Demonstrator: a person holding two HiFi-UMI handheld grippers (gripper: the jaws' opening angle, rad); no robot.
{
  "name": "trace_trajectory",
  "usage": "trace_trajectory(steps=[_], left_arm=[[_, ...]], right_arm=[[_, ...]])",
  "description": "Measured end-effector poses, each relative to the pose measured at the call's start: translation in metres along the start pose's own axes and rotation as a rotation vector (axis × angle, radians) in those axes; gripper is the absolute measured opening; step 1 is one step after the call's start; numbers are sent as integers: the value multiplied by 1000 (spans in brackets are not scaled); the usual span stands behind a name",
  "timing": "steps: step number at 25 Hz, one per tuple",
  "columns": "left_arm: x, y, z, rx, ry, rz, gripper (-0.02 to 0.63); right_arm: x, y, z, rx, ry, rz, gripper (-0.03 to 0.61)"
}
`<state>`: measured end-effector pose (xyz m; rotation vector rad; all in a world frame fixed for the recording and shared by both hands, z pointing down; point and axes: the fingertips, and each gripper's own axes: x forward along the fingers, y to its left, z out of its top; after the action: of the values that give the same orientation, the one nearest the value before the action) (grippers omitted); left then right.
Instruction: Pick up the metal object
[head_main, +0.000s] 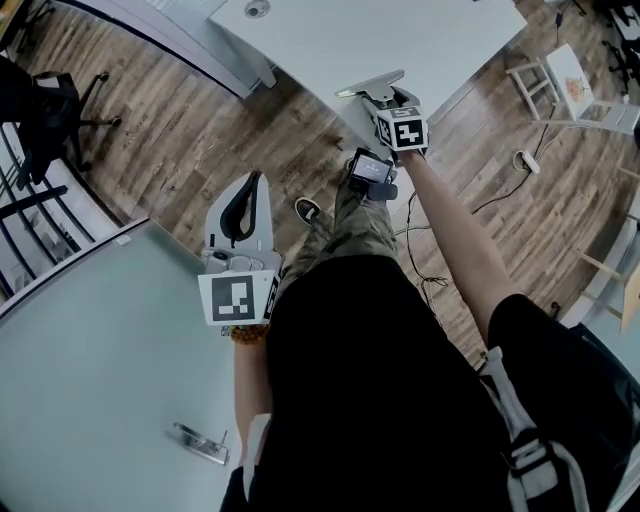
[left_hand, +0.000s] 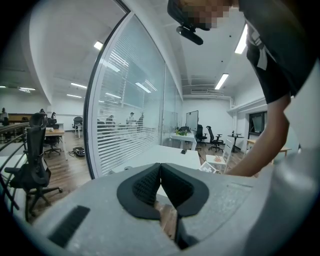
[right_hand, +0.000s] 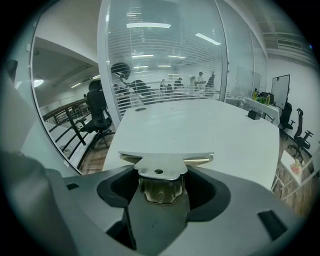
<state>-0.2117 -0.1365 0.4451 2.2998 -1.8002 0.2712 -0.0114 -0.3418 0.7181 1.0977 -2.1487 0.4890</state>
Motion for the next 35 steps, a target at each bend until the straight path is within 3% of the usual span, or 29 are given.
trace_trajectory(steps=[8,21,29,35], left_arm=[[0,-1,-1,-12,-9,1,15],[-13,-8,27,3,-81,-15,15],[-13,-8,30,9,-97,-35,15],[-13,-5,44,24,-111,-44,15]], right_arm=[[2,-2,1,18,7,11,276],[-10,6,-5,-2,35,48,276],[-28,8,12,2,-16,52,276],[-45,1,53,-5,-120,17,276]])
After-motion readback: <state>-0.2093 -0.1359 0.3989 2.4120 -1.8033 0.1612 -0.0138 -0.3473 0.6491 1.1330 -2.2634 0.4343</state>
